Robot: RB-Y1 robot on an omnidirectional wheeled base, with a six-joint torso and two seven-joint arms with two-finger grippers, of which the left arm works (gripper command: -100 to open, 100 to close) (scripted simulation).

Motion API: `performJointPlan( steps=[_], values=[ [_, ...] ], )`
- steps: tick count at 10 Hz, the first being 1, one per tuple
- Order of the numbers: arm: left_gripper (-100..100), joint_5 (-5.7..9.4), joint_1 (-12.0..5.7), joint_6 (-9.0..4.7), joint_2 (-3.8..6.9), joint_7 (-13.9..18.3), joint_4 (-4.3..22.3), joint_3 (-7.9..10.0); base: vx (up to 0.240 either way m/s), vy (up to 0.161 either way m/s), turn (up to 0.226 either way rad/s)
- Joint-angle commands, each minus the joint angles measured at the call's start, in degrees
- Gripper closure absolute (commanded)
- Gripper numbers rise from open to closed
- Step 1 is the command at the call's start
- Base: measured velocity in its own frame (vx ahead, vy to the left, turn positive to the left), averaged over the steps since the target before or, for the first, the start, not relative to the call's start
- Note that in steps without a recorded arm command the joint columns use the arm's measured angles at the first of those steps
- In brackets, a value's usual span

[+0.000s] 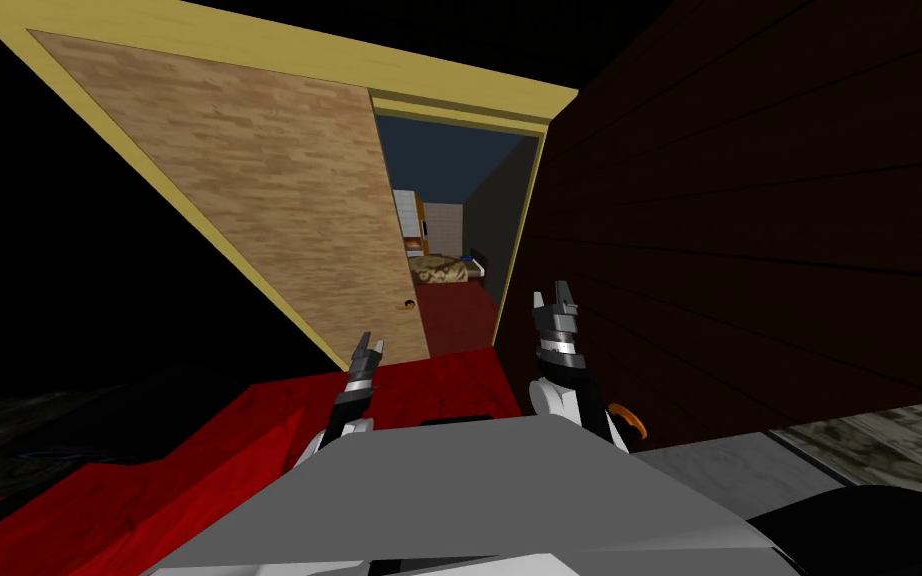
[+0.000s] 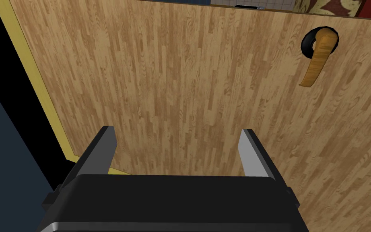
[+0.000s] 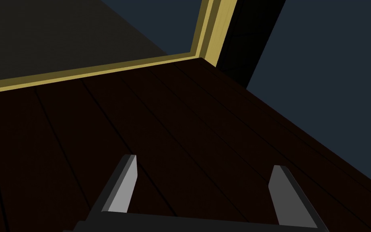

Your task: Pull the door open

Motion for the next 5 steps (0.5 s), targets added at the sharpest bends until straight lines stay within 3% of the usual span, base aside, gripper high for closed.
performJointPlan(
  steps=[1, 5],
  values=[
    [-100, 0.19, -0.29, -0.35, 0.54, 0.3, 2.0, 0.3, 0.102, 0.015, -0.061],
    [-100, 0.42, -1.26, -1.69, 1.2, 0.6, 7.5, 0.72, 0.095, 0.025, -0.049]
  ],
)
